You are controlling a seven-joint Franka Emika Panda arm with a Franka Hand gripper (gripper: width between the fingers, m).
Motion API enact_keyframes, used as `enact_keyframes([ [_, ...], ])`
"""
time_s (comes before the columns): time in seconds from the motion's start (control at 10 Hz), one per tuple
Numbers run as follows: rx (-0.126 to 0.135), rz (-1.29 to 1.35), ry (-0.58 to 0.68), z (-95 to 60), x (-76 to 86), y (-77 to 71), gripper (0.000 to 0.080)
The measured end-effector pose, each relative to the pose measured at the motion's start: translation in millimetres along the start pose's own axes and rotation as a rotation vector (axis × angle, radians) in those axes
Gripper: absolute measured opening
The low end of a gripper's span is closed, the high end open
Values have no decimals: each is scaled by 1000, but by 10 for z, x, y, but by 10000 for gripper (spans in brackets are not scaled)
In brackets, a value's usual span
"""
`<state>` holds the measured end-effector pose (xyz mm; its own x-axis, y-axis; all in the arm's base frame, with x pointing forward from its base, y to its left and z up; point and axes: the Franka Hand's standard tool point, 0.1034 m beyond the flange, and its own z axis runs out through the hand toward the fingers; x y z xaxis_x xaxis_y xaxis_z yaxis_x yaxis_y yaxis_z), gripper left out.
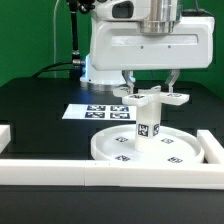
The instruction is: Assemble round table
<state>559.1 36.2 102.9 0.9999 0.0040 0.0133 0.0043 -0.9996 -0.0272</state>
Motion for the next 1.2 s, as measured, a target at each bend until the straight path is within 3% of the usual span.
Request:
enact_keyframes([
  [0.2, 20, 262, 0, -1, 3, -9, 440],
  [0.6, 27, 723, -7, -1, 1, -18, 440],
  [1.2, 38, 1043, -15, 4, 4, -14, 440],
])
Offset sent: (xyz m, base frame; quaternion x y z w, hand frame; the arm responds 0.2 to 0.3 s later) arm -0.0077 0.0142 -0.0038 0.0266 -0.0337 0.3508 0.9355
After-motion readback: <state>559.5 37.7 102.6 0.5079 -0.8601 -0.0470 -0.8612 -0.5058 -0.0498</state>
